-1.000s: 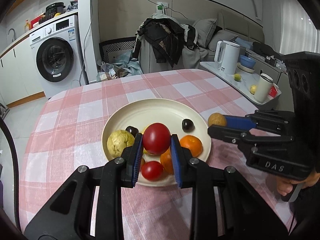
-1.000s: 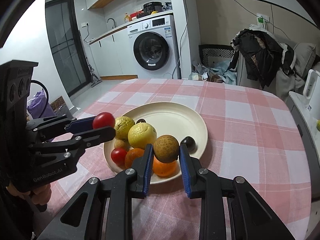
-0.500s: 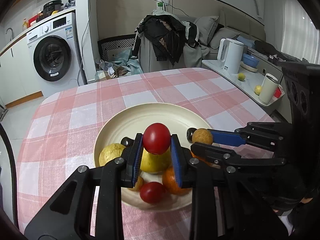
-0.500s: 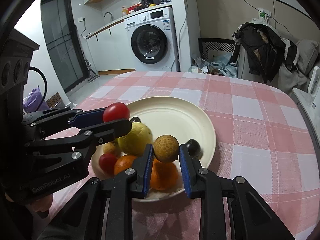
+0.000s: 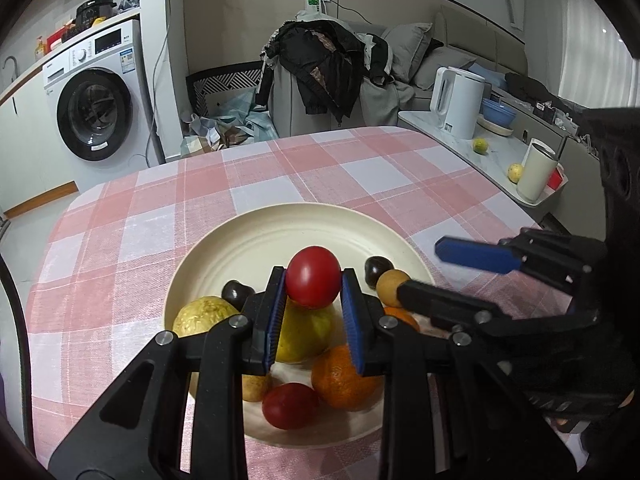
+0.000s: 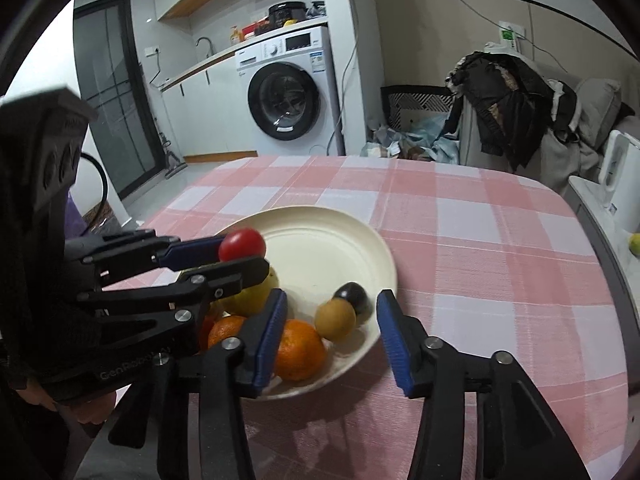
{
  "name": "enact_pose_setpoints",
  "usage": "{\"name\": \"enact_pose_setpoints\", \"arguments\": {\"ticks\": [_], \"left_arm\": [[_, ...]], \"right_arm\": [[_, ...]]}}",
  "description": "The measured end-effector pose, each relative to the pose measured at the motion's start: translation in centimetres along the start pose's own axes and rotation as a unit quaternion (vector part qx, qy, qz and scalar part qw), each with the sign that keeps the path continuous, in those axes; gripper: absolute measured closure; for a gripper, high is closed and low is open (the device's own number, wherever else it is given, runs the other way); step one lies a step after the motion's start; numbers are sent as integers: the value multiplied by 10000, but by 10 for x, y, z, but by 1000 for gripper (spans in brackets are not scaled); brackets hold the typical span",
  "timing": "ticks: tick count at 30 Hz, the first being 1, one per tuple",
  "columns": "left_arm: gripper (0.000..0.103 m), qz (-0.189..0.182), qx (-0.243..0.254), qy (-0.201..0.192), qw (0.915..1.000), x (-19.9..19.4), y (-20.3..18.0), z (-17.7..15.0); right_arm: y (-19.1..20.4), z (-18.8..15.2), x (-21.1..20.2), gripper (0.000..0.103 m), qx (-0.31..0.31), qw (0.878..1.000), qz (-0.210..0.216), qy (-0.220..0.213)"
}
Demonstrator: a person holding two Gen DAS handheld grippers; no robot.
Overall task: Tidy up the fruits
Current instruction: 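Open both tools to release the kiwi and tomato onto the plate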
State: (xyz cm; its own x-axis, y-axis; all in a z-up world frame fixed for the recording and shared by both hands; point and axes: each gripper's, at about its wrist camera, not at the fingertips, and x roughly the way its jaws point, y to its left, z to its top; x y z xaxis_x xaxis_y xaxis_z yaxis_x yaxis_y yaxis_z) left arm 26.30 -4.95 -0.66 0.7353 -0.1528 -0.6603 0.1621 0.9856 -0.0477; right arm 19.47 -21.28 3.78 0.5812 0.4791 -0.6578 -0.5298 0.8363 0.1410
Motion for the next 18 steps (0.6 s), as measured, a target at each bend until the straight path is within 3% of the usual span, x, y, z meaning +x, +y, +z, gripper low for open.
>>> {"name": "enact_pose_setpoints", "arguments": {"ticks": [6, 8, 11, 15, 18], "left_arm": [[73, 10, -10, -32, 10000, -6, -1, -3], [47, 49, -35, -52, 10000, -12, 0, -5], [22, 207, -77, -291, 9993, -30, 5, -11], [18, 291, -113, -457, 9985, -51, 12, -19], [0, 436, -213, -639, 9968, -69, 19, -29]], "right_arm": [[-12, -2, -10, 41, 101, 9999, -86, -82], [-16, -3, -15, 35, 141, 9998, -105, -133], [-20, -5, -20, 29, 178, 9996, -125, -196], [-21, -8, -32, 4, 248, 9989, -98, -394], [-18, -11, -39, 0, 238, 9982, -92, -536]]}}
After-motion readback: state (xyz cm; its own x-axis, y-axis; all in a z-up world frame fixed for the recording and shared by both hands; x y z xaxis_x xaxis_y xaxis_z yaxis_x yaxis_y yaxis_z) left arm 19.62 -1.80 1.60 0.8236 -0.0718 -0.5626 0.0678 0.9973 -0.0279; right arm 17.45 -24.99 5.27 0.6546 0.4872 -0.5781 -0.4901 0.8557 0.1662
